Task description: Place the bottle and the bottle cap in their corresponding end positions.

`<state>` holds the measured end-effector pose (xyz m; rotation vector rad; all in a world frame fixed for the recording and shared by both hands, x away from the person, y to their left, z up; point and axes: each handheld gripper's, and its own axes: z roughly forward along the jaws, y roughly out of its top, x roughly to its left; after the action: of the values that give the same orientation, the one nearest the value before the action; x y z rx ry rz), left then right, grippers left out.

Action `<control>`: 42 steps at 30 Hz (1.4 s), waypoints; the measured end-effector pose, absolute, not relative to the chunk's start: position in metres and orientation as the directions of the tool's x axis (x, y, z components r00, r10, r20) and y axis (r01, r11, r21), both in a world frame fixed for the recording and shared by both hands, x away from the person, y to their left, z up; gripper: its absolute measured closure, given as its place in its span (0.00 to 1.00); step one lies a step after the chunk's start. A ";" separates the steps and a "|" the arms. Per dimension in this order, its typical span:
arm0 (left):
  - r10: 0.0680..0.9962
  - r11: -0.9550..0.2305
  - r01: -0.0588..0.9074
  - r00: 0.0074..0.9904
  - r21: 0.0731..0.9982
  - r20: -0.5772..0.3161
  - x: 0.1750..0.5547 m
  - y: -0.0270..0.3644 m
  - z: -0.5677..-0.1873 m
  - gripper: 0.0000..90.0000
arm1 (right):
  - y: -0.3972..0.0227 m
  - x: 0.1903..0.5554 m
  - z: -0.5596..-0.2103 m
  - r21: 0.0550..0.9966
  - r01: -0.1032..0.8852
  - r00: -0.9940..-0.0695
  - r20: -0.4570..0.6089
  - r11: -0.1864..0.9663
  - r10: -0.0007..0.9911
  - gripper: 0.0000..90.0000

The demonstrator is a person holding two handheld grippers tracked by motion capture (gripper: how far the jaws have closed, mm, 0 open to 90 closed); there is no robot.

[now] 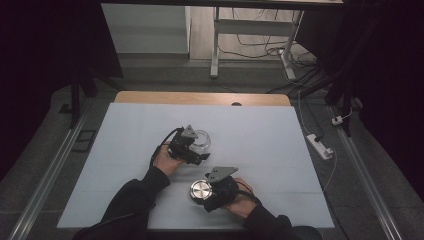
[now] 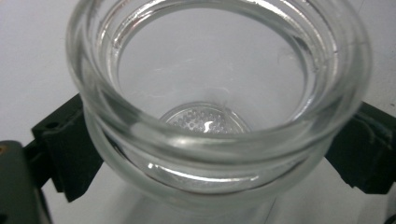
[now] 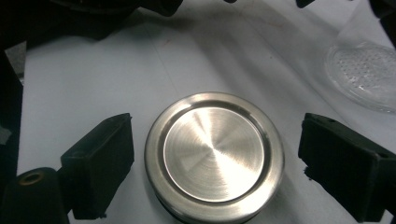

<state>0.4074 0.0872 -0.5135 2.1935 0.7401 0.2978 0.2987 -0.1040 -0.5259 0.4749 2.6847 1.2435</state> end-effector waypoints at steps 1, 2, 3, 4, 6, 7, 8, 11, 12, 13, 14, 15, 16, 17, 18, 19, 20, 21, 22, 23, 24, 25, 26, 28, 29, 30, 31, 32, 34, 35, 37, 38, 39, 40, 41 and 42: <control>0.595 -0.523 0.413 0.804 0.745 -0.028 0.407 0.087 -0.513 0.03 | -0.105 0.299 -0.525 0.765 0.223 -0.939 0.003 0.604 0.343 0.11; 0.593 -0.523 0.416 0.804 0.744 -0.032 0.407 0.088 -0.512 0.02 | -0.105 0.299 -0.524 0.767 0.228 -0.938 0.006 0.600 0.348 0.11; 0.593 -0.520 0.418 0.805 0.745 -0.038 0.407 0.089 -0.511 0.01 | -0.106 0.299 -0.523 0.768 0.228 -0.937 0.006 0.599 0.349 0.11; 0.590 -0.518 0.423 0.806 0.743 -0.048 0.407 0.090 -0.511 0.01 | -0.106 0.299 -0.522 0.770 0.224 -0.937 0.003 0.597 0.348 0.11; 0.592 -0.515 0.432 0.804 0.741 -0.057 0.406 0.093 -0.510 0.00 | -0.108 0.299 -0.519 0.774 0.225 -0.937 0.004 0.592 0.350 0.10; 0.593 -0.512 0.435 0.803 0.741 -0.062 0.406 0.094 -0.509 0.00 | -0.108 0.299 -0.518 0.776 0.226 -0.936 0.004 0.589 0.353 0.10; 0.592 -0.513 0.438 0.803 0.738 -0.065 0.405 0.095 -0.509 0.00 | -0.109 0.299 -0.517 0.777 0.226 -0.935 0.005 0.588 0.354 0.10; 0.590 -0.510 0.447 0.803 0.735 -0.079 0.403 0.100 -0.508 0.00 | -0.113 0.300 -0.514 0.780 0.224 -0.933 -0.002 0.584 0.361 0.09; 0.590 -0.512 0.448 0.804 0.732 -0.079 0.402 0.102 -0.507 0.00 | -0.114 0.300 -0.513 0.782 0.228 -0.930 0.000 0.580 0.366 0.09; 0.595 -0.508 0.453 0.800 0.733 -0.081 0.401 0.103 -0.507 0.00 | -0.116 0.300 -0.511 0.785 0.231 -0.929 0.002 0.575 0.371 0.09; 0.596 -0.508 0.453 0.799 0.732 -0.081 0.400 0.105 -0.506 0.00 | -0.117 0.301 -0.510 0.788 0.237 -0.927 0.008 0.568 0.375 0.09; 0.595 -0.509 0.453 0.799 0.731 -0.081 0.399 0.107 -0.506 0.00 | -0.119 0.302 -0.509 0.791 0.240 -0.925 0.010 0.563 0.379 0.09; 0.597 -0.505 0.457 0.798 0.732 -0.085 0.397 0.109 -0.505 0.00 | -0.120 0.303 -0.508 0.792 0.242 -0.924 0.012 0.560 0.383 0.09; 0.598 -0.499 0.459 0.797 0.735 -0.092 0.396 0.111 -0.505 0.00 | -0.122 0.303 -0.508 0.794 0.247 -0.922 0.017 0.556 0.386 0.09; 0.596 -0.498 0.460 0.797 0.735 -0.096 0.395 0.114 -0.504 0.00 | -0.123 0.304 -0.507 0.795 0.249 -0.921 0.017 0.553 0.389 0.09; 0.594 -0.496 0.459 0.799 0.737 -0.098 0.393 0.116 -0.504 0.00 | -0.124 0.304 -0.506 0.797 0.251 -0.919 0.019 0.549 0.394 0.09; 0.593 -0.489 0.462 0.798 0.740 -0.106 0.392 0.117 -0.504 0.00 | -0.126 0.305 -0.505 0.798 0.257 -0.917 0.023 0.546 0.398 0.09; 0.590 -0.490 0.461 0.800 0.740 -0.107 0.390 0.119 -0.503 0.00 | -0.127 0.305 -0.505 0.798 0.260 -0.916 0.026 0.544 0.399 0.08; 0.589 -0.490 0.461 0.801 0.740 -0.108 0.388 0.120 -0.503 0.00 | -0.128 0.306 -0.504 0.798 0.264 -0.915 0.029 0.541 0.403 0.08; 0.593 -0.482 0.465 0.797 0.743 -0.114 0.386 0.122 -0.503 0.00 | -0.129 0.306 -0.504 0.799 0.267 -0.913 0.031 0.539 0.406 0.08; 0.593 -0.479 0.466 0.797 0.744 -0.118 0.384 0.123 -0.503 0.00 | -0.131 0.307 -0.503 0.799 0.269 -0.912 0.032 0.537 0.409 0.08; 0.590 -0.478 0.466 0.798 0.745 -0.121 0.382 0.125 -0.502 0.00 | -0.132 0.307 -0.503 0.799 0.274 -0.910 0.035 0.536 0.413 0.07; 0.587 -0.473 0.468 0.799 0.747 -0.129 0.380 0.126 -0.502 0.00 | -0.133 0.307 -0.502 0.799 0.278 -0.908 0.038 0.534 0.417 0.07; 0.579 -0.464 0.473 0.802 0.750 -0.147 0.376 0.128 -0.502 0.00 | -0.135 0.308 -0.501 0.802 0.286 -0.905 0.046 0.525 0.422 0.06; 0.574 -0.465 0.472 0.805 0.749 -0.150 0.374 0.130 -0.502 0.00 | -0.137 0.308 -0.501 0.803 0.290 -0.904 0.051 0.521 0.425 0.06; 0.570 -0.458 0.473 0.806 0.752 -0.159 0.371 0.130 -0.501 0.00 | -0.138 0.308 -0.500 0.803 0.294 -0.902 0.055 0.518 0.428 0.05; 0.565 -0.460 0.468 0.810 0.755 -0.158 0.369 0.131 -0.500 0.00 | -0.139 0.308 -0.499 0.802 0.301 -0.901 0.061 0.516 0.430 0.03; 0.563 -0.455 0.466 0.811 0.759 -0.161 0.367 0.132 -0.499 0.00 | -0.140 0.308 -0.499 0.800 0.305 -0.900 0.065 0.517 0.431 0.02; 0.557 -0.447 0.460 0.814 0.767 -0.163 0.362 0.135 -0.497 0.00 | -0.142 0.308 -0.498 0.799 0.310 -0.897 0.066 0.516 0.437 0.02; 0.554 -0.443 0.458 0.816 0.771 -0.166 0.359 0.137 -0.496 0.00 | -0.143 0.308 -0.498 0.799 0.310 -0.897 0.066 0.515 0.438 0.01; 0.554 -0.435 0.459 0.815 0.775 -0.171 0.353 0.141 -0.495 0.00 | -0.145 0.307 -0.497 0.800 0.310 -0.895 0.062 0.514 0.442 0.01; 0.552 -0.432 0.458 0.816 0.777 -0.174 0.351 0.143 -0.494 0.00 | -0.147 0.307 -0.496 0.799 0.308 -0.894 0.056 0.516 0.445 0.01; 0.554 -0.427 0.463 0.813 0.777 -0.180 0.347 0.145 -0.494 0.00 | -0.148 0.307 -0.495 0.799 0.306 -0.894 0.053 0.518 0.446 0.01; 0.553 -0.425 0.465 0.812 0.777 -0.183 0.344 0.147 -0.494 0.00 | -0.149 0.306 -0.495 0.798 0.307 -0.892 0.052 0.519 0.448 0.01; 0.555 -0.422 0.468 0.811 0.776 -0.188 0.341 0.149 -0.494 0.00 | -0.151 0.306 -0.494 0.796 0.314 -0.890 0.058 0.517 0.451 0.01; 0.558 -0.421 0.471 0.808 0.775 -0.189 0.337 0.151 -0.494 0.00 | -0.152 0.305 -0.494 0.796 0.321 -0.889 0.065 0.514 0.454 0.01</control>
<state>0.3371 0.1508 -0.4938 2.0872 0.7585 0.1210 0.3055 -0.1524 -0.4937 0.6696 2.5990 1.3180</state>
